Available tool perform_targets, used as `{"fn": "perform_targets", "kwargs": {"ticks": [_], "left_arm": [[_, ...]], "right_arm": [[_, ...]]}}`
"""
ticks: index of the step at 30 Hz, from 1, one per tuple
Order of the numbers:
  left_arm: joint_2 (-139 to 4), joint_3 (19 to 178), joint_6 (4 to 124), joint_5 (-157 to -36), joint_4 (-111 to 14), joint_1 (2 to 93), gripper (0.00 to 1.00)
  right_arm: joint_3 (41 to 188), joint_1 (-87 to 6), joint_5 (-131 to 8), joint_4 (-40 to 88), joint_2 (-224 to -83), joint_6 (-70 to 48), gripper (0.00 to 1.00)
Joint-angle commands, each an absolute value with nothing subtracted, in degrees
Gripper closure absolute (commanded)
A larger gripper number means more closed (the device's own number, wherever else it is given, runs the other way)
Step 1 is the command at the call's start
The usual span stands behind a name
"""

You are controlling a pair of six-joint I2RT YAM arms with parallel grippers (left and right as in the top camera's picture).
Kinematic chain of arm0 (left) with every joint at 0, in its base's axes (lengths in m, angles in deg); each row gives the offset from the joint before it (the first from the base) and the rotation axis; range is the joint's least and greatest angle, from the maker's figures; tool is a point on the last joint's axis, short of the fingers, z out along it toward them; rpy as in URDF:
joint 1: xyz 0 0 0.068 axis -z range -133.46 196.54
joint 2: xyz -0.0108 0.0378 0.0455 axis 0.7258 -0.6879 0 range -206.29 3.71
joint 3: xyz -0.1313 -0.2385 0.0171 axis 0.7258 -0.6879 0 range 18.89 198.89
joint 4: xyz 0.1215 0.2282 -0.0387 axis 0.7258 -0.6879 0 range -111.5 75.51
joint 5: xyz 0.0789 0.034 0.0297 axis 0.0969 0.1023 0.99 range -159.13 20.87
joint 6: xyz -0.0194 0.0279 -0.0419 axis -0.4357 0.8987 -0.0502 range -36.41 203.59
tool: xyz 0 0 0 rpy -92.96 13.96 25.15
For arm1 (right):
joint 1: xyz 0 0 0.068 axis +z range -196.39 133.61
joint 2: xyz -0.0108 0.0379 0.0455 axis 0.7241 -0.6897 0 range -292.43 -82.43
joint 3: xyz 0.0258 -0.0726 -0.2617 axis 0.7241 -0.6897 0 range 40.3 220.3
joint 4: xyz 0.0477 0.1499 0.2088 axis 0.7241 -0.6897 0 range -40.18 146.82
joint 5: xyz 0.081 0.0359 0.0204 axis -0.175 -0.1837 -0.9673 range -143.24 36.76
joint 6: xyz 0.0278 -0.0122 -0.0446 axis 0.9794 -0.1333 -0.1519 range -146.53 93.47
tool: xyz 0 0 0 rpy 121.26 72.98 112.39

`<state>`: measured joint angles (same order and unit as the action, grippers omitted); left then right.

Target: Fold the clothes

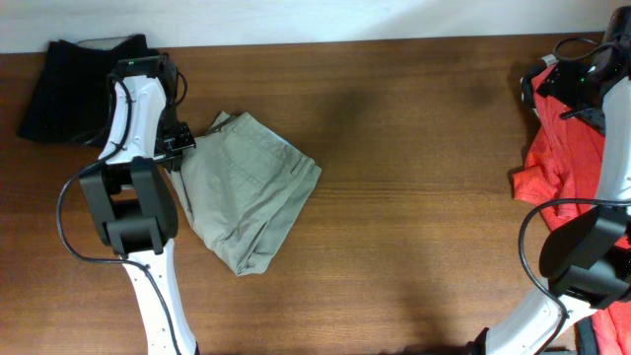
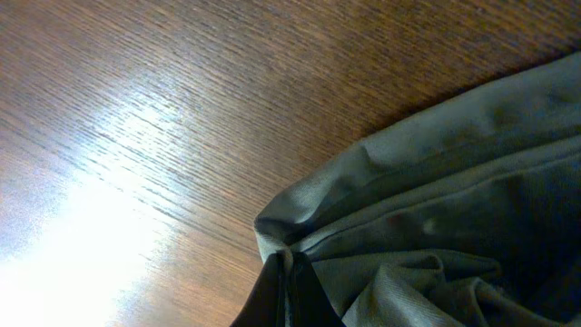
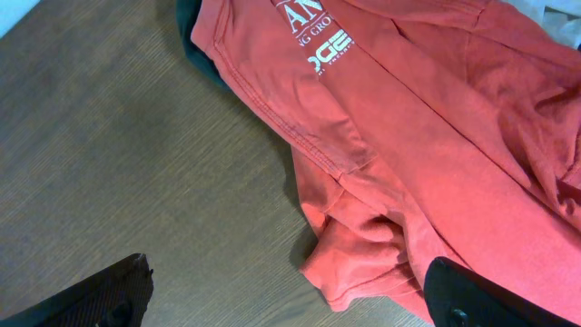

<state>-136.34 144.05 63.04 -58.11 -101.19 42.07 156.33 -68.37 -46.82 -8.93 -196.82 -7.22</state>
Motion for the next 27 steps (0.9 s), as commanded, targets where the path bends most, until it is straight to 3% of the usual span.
{"fn": "perform_targets", "kwargs": {"ticks": [1, 3, 4, 7, 14, 15, 17, 19, 20, 27], "left_arm": [[-134.16, 145.32, 62.19, -55.57, -102.02, 41.87, 1.00], [-133.65, 145.32, 61.25, -52.77, -102.68, 41.63, 1.00], [-133.50, 145.32, 59.28, -49.43, -103.90, 41.04, 0.91], [-133.50, 145.32, 56.15, -47.88, -106.85, 38.79, 0.84], [-130.18, 145.41, 55.78, -50.17, -107.77, 38.14, 0.82], [-129.83, 145.41, 55.82, -51.53, -107.53, 38.94, 0.77], [-129.89, 145.36, 57.68, -54.50, -107.14, 40.47, 0.30], [-129.89, 145.36, 57.99, -54.79, -106.61, 41.33, 0.18], [-129.89, 145.36, 57.99, -54.79, -106.28, 41.41, 0.04], [-129.89, 145.36, 57.92, -54.79, -103.86, 40.98, 0.01]], "right_arm": [[156.62, -68.22, -46.34, -8.93, -196.47, -6.93, 0.01], [156.62, -68.22, -46.34, -8.93, -196.47, -6.93, 0.01], [156.62, -68.22, -46.34, -8.93, -196.47, -6.93, 0.01], [156.62, -68.22, -46.34, -8.93, -196.47, -6.93, 0.01], [156.62, -68.22, -46.34, -8.93, -196.47, -6.93, 0.01], [156.62, -68.22, -46.34, -8.93, -196.47, -6.93, 0.01], [156.62, -68.22, -46.34, -8.93, -196.47, -6.93, 0.01], [156.62, -68.22, -46.34, -8.93, -196.47, -6.93, 0.01], [156.62, -68.22, -46.34, -8.93, -196.47, -6.93, 0.01], [156.62, -68.22, -46.34, -8.93, -196.47, -6.93, 0.01]]}}
